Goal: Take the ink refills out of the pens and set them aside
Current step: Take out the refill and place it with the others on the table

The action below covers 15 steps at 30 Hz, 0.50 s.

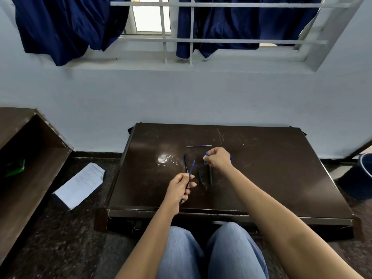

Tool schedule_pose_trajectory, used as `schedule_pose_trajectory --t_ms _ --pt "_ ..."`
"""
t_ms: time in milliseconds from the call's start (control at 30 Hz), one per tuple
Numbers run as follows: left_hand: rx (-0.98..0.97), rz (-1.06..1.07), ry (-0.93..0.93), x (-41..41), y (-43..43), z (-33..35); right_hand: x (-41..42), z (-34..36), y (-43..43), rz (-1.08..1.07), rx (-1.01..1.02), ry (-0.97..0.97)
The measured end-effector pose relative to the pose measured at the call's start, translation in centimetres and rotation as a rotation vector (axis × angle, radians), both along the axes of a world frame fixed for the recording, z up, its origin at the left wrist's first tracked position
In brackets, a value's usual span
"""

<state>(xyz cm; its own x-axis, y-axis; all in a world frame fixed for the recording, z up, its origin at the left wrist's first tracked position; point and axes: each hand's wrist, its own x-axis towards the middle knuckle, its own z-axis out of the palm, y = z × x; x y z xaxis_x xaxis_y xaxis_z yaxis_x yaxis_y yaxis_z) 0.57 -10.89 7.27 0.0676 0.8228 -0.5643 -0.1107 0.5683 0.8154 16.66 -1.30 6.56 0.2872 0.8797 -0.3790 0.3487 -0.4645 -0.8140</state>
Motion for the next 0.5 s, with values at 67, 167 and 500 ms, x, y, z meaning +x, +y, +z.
schedule_pose_trajectory --t_ms 67,167,500 --pt "-0.023 0.004 -0.001 -0.1 0.4 -0.6 0.0 -1.8 0.3 0.123 -0.017 -0.206" --pt "-0.032 0.012 -0.009 -0.2 0.8 -1.5 -0.5 -3.7 0.5 0.293 -0.078 -0.380" --pt "-0.042 -0.007 0.042 0.2 2.9 -3.0 -1.8 -6.2 1.4 0.464 -0.178 -0.586"
